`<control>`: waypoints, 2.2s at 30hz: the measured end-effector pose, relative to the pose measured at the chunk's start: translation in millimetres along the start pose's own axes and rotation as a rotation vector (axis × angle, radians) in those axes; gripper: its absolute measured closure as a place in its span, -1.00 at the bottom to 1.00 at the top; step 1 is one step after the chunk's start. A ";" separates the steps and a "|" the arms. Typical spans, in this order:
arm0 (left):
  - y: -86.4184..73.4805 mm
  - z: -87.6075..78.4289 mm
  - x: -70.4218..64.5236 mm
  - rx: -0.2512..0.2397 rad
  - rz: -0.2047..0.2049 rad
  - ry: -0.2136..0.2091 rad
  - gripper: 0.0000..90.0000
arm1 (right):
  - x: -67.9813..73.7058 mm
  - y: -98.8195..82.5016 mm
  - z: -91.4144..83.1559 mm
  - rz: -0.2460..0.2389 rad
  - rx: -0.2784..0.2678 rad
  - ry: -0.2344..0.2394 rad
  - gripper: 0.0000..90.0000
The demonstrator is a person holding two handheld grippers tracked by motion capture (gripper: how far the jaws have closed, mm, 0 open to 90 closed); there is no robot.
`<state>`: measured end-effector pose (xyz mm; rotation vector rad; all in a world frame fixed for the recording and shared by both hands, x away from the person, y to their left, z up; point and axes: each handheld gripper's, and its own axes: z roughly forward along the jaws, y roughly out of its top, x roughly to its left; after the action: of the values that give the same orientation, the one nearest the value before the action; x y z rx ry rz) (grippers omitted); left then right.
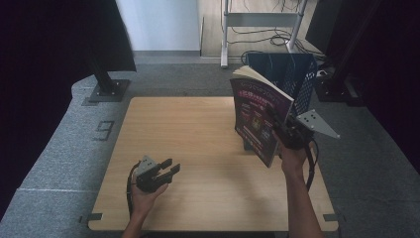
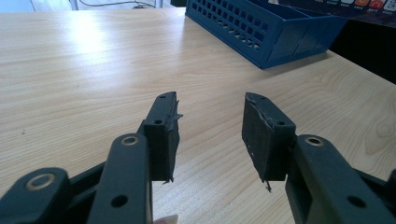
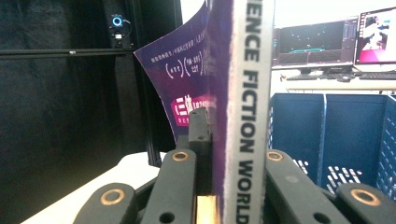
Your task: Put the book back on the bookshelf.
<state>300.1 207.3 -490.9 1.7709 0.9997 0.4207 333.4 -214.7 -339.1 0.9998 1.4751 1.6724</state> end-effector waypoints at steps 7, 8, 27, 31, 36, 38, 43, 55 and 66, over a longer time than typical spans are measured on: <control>-0.9 -0.6 1.5 0.006 -0.008 -0.001 0.24 | -4.8 3.3 0.7 0.000 -0.012 -0.016 0.82; -0.9 -0.6 1.4 0.005 -0.007 -0.001 0.24 | -5.3 3.5 0.7 0.002 -0.013 -0.019 0.82; -0.6 -1.2 1.8 -0.001 -0.014 -0.004 0.24 | -13.7 9.6 9.7 -0.007 -0.011 -0.063 0.82; -0.2 -1.8 2.6 -0.001 -0.016 -0.006 0.24 | -14.8 9.7 12.6 -0.011 -0.007 -0.076 0.82; -0.2 -1.7 2.5 -0.002 -0.016 -0.008 0.24 | -19.5 9.2 16.5 -0.007 -0.008 -0.098 0.82; -0.2 -1.6 2.3 -0.005 -0.016 -0.008 0.24 | -22.5 8.7 18.5 -0.008 -0.008 -0.108 0.82; -0.3 -1.6 2.7 0.000 -0.016 -0.008 0.24 | -28.7 7.8 24.3 -0.022 -0.007 -0.141 0.82; -0.3 -2.2 3.3 -0.007 -0.022 -0.009 0.24 | -37.9 3.0 38.3 -0.023 0.007 -0.191 0.82; -0.5 -1.0 2.6 -0.001 -0.014 -0.012 0.24 | -42.2 0.1 51.4 -0.033 0.019 -0.221 0.82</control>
<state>300.7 210.0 -491.3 1.7633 1.0024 0.4013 398.6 -227.7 -340.4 1.1253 1.3563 1.4756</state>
